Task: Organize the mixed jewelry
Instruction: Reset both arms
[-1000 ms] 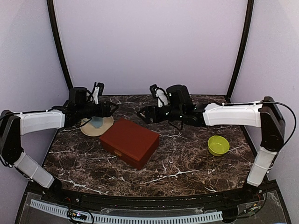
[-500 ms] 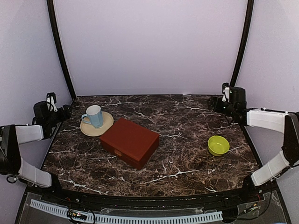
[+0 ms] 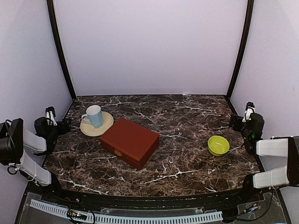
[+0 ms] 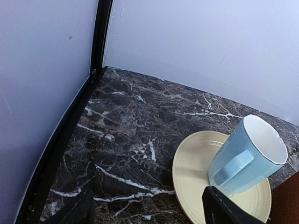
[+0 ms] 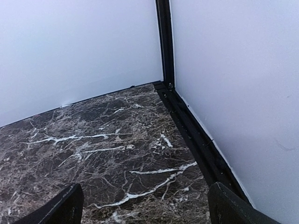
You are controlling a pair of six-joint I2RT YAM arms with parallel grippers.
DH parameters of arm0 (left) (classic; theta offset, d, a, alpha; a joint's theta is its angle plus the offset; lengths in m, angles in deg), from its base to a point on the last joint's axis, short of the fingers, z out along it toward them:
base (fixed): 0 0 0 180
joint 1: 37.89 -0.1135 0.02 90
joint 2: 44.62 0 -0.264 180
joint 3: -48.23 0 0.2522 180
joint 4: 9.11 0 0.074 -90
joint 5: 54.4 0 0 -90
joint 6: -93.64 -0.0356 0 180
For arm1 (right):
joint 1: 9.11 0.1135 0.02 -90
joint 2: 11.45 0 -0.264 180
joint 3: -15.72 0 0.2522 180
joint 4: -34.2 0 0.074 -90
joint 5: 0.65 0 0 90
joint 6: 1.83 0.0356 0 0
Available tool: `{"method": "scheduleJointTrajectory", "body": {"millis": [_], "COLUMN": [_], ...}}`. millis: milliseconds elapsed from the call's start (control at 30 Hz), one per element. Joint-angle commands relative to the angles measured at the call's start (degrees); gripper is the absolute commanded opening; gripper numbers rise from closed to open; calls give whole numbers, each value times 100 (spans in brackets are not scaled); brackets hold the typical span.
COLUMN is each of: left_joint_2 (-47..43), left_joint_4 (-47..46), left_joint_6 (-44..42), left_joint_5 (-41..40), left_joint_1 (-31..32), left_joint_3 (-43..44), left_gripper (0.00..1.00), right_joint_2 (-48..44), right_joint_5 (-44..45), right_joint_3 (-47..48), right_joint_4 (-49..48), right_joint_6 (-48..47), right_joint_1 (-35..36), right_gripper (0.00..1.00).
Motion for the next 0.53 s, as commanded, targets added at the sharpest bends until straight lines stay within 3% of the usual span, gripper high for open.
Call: {"method": "scheduleJointTrajectory", "body": {"millis": [0,167,500], "left_joint_2": [24,76,78], "left_joint_4": [-775,-609,-389], "left_joint_6": [-443,-614,-789], "left_joint_5": [298,149,-169], "left_joint_1": [65,218,456], "left_joint_3": [-120,1,109], "left_gripper": [83,83,84], "right_joint_2": [326,1020,1116], "right_joint_5": [408,208,218], "right_joint_3": [-472,-303,-439], "right_joint_4": [-1752,-2056,-2456], "right_joint_6": [-410,-549,-575], "right_joint_1": [-27,-29,-29], "right_gripper": [93,93,93]}}
